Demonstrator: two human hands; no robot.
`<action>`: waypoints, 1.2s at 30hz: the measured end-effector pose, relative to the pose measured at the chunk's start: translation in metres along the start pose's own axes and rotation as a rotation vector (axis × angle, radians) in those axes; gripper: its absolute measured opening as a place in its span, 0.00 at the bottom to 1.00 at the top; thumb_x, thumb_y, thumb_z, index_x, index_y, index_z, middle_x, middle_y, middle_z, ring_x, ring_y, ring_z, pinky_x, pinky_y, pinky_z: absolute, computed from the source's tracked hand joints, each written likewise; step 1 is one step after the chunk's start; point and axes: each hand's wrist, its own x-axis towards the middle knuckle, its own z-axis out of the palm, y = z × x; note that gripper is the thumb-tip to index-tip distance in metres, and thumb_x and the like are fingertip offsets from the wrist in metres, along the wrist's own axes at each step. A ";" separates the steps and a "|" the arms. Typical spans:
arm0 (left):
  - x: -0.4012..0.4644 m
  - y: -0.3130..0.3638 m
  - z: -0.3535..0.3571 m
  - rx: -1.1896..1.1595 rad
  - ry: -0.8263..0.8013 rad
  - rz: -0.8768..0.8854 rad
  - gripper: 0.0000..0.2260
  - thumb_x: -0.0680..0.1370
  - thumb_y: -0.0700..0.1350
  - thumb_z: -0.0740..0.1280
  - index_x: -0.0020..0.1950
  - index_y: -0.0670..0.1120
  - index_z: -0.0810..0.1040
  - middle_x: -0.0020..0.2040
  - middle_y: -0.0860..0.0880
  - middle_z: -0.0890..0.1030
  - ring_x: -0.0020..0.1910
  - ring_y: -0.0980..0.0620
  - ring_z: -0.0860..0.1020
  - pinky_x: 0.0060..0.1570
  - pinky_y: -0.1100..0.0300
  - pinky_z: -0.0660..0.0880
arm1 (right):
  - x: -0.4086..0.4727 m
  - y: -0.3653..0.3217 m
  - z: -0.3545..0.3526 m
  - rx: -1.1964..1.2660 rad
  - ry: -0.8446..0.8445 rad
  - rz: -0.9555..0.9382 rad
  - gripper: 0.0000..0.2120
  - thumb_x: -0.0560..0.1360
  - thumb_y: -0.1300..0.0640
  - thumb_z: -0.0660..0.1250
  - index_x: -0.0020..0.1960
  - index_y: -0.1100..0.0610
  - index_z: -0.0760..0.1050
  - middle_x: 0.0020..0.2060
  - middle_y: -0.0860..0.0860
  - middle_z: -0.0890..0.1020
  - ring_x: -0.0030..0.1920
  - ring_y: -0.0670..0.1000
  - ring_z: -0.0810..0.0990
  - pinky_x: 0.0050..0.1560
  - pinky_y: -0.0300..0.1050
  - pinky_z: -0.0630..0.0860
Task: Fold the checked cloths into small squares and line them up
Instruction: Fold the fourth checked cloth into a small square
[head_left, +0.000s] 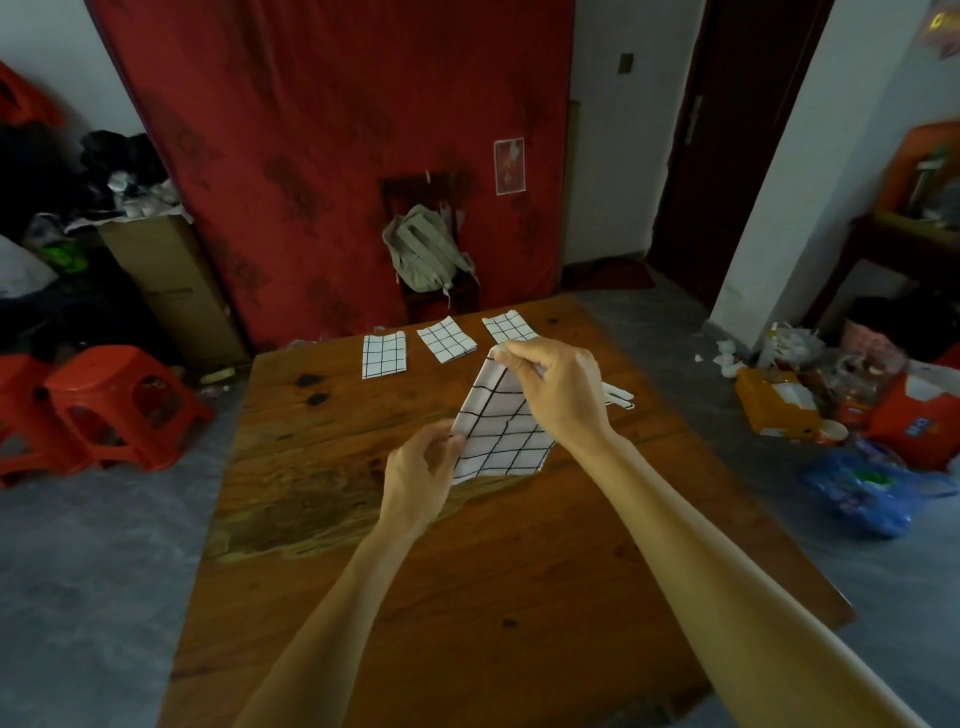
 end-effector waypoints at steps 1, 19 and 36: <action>0.004 0.009 -0.002 -0.022 0.026 0.033 0.10 0.79 0.48 0.66 0.59 0.49 0.76 0.45 0.57 0.81 0.35 0.64 0.78 0.34 0.70 0.75 | -0.003 0.000 0.001 -0.003 -0.029 -0.010 0.10 0.78 0.53 0.66 0.55 0.56 0.82 0.42 0.50 0.86 0.40 0.51 0.84 0.36 0.53 0.80; -0.019 -0.023 -0.001 0.090 -0.004 -0.148 0.07 0.79 0.43 0.65 0.53 0.43 0.81 0.36 0.58 0.79 0.29 0.53 0.77 0.29 0.61 0.72 | -0.001 -0.012 0.003 0.152 0.011 0.033 0.10 0.77 0.56 0.69 0.55 0.60 0.82 0.47 0.51 0.86 0.48 0.45 0.84 0.47 0.37 0.81; 0.024 0.035 -0.015 -0.091 0.196 -0.094 0.07 0.79 0.43 0.65 0.41 0.47 0.75 0.34 0.52 0.76 0.33 0.57 0.72 0.32 0.66 0.67 | -0.015 0.008 0.011 0.024 -0.250 0.161 0.22 0.76 0.45 0.67 0.65 0.55 0.75 0.50 0.48 0.84 0.47 0.43 0.82 0.46 0.36 0.78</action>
